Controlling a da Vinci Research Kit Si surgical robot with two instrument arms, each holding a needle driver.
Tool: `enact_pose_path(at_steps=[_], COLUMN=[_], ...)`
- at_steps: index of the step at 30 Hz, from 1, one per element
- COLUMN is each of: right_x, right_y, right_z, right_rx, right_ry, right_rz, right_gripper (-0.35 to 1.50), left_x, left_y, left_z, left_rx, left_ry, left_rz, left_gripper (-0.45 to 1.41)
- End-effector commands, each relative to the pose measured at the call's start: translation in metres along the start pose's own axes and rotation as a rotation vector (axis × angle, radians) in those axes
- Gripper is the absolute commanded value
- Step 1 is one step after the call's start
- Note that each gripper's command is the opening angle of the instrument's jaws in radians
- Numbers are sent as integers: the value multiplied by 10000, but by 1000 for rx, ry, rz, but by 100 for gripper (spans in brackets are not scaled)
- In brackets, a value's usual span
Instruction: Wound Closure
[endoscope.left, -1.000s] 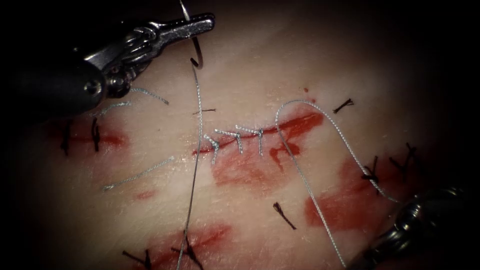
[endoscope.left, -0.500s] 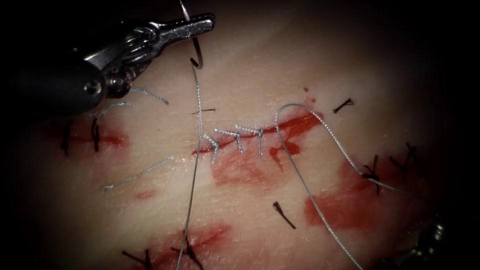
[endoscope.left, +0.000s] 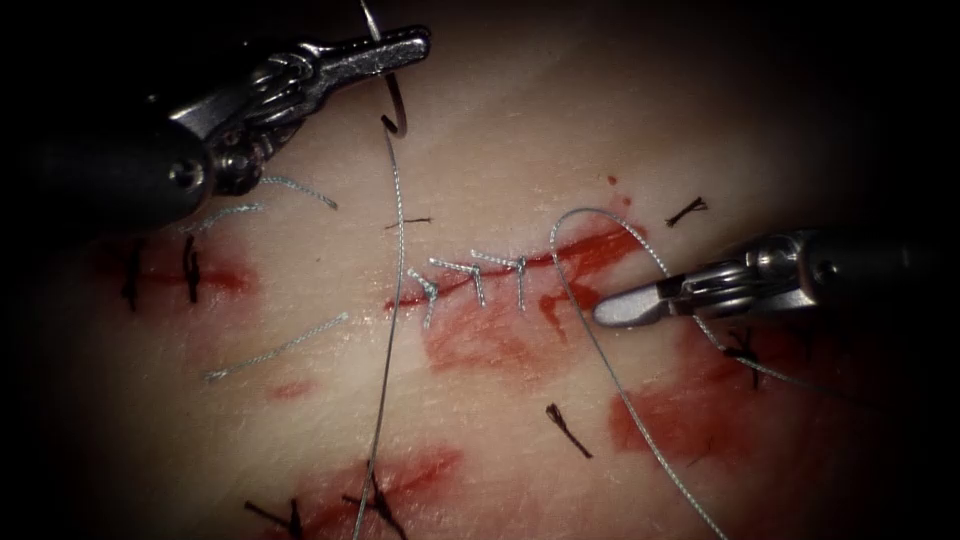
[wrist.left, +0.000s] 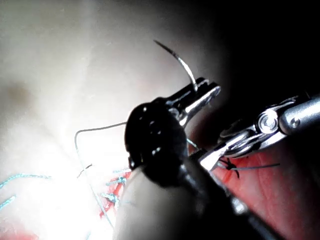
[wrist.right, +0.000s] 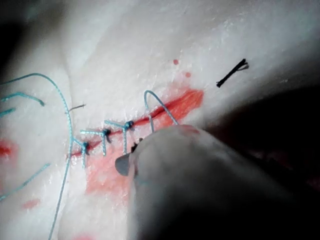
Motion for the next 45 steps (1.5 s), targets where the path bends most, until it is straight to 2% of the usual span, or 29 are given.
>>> enact_pose_path(at_steps=[1, 5, 8, 14, 17, 18, 19, 20, 31, 37, 38, 39, 40, 45], right_x=[-4, -10, -9, -4, -1, 0, 0, -1, -18, -64, -79, -86, -104, -148], right_y=[-1, 6, 7, 14, 17, 19, 23, 24, 22, 21, 23, 24, 27, 33], right_z=[18, 30, 38, 51, 55, 58, 58, 57, 20, -20, -31, -36, -48, -72], right_rx=[-7, -28, -30, -38, -41, -43, -43, -43, -17, -33, -59, -56, -43, -12], right_ry=[27, 74, 49, 58, 62, 65, 65, 64, -15, -233, -323, -360, -470, -681], right_rz=[3, -3, -9, -79, -102, -115, -123, -124, -111, -110, -130, -135, -155, -267], right_gripper=[93, 88, 84, 88, 83, 71, -15, -35, -35, -35, -35, -35, -35, -35], left_x=[-5, -5, -5, -6, -6, -6, -6, -6, -7, -7, -7, -7, -7, -7], left_y=[-5, -4, -5, -3, -3, -3, -3, -3, -2, -2, -2, -2, -2, -2], left_z=[3, 4, 4, 5, 5, 5, 5, 5, 5, 5, 5, 6, 6, 6], left_rx=[0, 0, 0, -2, -1, -1, -2, -2, -2, -5, -5, -5, -5, -6], left_ry=[0, 0, 1, -1, -3, -4, -4, -4, -4, -6, -6, -6, -6, -6], left_rz=[0, 1, 1, 1, 0, 0, 0, 0, 0, 0, 0, 0, 0, -1], left_gripper=[-45, -45, -45, -45, -45, -45, -45, -45, -45, -45, -45, -45, -45, -45])
